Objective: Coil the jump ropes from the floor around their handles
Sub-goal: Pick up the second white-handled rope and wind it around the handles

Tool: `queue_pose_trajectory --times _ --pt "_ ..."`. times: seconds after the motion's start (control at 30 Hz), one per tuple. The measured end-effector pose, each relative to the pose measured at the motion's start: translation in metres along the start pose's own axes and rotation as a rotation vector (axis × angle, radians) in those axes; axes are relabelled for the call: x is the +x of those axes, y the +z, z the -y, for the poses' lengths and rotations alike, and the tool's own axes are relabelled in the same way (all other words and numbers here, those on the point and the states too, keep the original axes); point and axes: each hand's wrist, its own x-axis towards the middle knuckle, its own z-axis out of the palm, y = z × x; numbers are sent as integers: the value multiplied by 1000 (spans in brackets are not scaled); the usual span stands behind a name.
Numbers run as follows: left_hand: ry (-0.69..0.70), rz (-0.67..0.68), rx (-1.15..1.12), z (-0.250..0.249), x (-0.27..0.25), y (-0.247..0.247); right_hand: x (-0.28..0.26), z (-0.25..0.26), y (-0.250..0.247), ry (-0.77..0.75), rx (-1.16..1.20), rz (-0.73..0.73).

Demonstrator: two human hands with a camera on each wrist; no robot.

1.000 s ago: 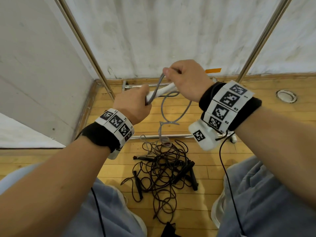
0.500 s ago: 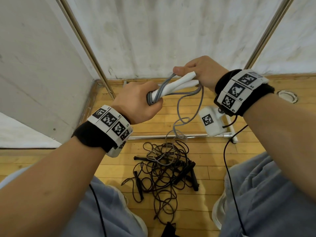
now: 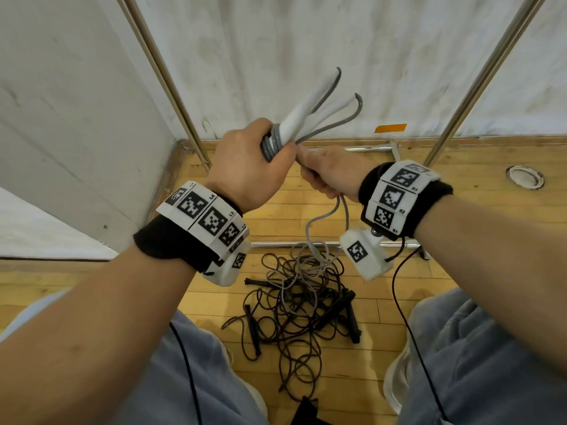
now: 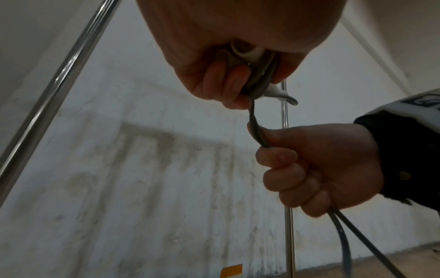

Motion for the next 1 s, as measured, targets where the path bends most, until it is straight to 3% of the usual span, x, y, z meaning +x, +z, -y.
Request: queue_pose_trajectory --times 0.3,0.53,0.63,0.7,0.8,0.93,1.0 --pt "-135 -86 -88 4 12 5 -7 7 26 19 72 33" --pt "-221 -150 -195 -2 23 0 -15 9 31 -249 -203 -266" --pt "-209 -107 -183 -8 19 0 -9 5 18 -236 -358 -378" --pt "-194 -54 -189 -13 14 4 -4 5 11 -148 -425 -360" --pt "-196 -38 -223 -18 12 5 -2 9 13 -72 -142 -209" --pt "-189 -104 -181 -10 19 -3 -4 12 21 -113 40 -66" --pt "-195 -133 -142 1 23 -8 -6 15 21 -123 96 -70"
